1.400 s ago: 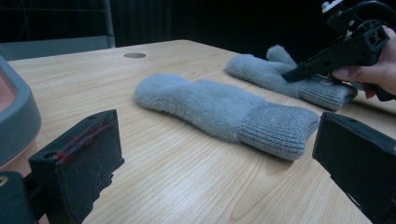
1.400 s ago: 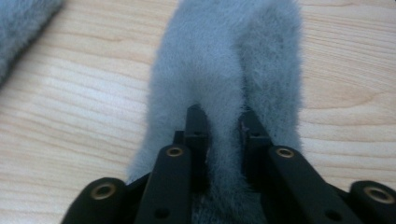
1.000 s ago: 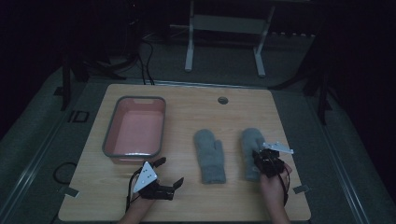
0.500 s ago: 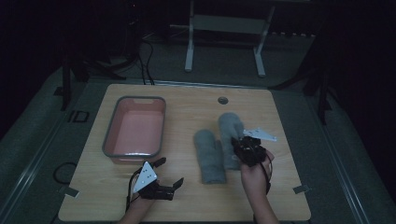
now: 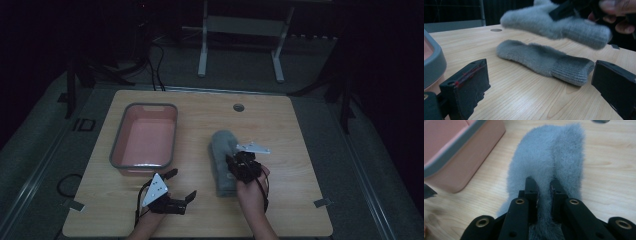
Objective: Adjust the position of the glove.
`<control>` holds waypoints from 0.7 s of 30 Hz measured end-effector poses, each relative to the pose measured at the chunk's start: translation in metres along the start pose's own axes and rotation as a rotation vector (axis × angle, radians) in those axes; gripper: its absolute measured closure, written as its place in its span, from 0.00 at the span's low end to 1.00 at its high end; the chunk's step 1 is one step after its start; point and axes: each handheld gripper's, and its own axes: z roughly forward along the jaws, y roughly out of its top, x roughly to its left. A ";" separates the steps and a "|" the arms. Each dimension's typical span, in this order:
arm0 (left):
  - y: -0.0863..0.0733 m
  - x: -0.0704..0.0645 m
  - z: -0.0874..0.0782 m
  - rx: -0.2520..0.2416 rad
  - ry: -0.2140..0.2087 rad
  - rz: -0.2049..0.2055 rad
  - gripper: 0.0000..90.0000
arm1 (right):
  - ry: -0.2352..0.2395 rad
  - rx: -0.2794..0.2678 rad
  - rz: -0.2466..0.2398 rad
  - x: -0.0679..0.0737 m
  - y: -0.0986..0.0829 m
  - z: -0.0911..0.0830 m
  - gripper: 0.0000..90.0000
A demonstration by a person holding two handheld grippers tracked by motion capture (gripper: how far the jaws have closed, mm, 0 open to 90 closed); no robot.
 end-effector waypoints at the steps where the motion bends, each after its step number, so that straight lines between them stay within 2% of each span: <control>1: 0.000 0.000 0.000 0.000 0.000 0.000 0.02 | 0.008 0.012 0.002 0.001 -0.002 0.004 0.89; 4: 0.000 0.000 0.000 0.001 0.000 -0.002 0.02 | 0.005 0.033 -0.016 0.006 -0.008 0.011 0.89; 9: 0.000 0.000 0.000 -0.001 0.000 -0.004 0.02 | -0.015 0.066 -0.011 0.003 -0.019 0.024 0.89; 14: 0.000 0.000 0.000 -0.001 0.000 -0.002 0.02 | -0.010 0.080 -0.017 0.004 -0.022 0.030 0.87; 18: 0.000 -0.001 -0.001 0.000 0.000 -0.001 0.02 | -0.023 0.100 -0.018 -0.001 -0.026 0.036 0.85; 21: 0.000 0.000 -0.001 0.000 -0.002 -0.004 0.02 | -0.008 0.114 -0.017 -0.005 -0.029 0.040 0.81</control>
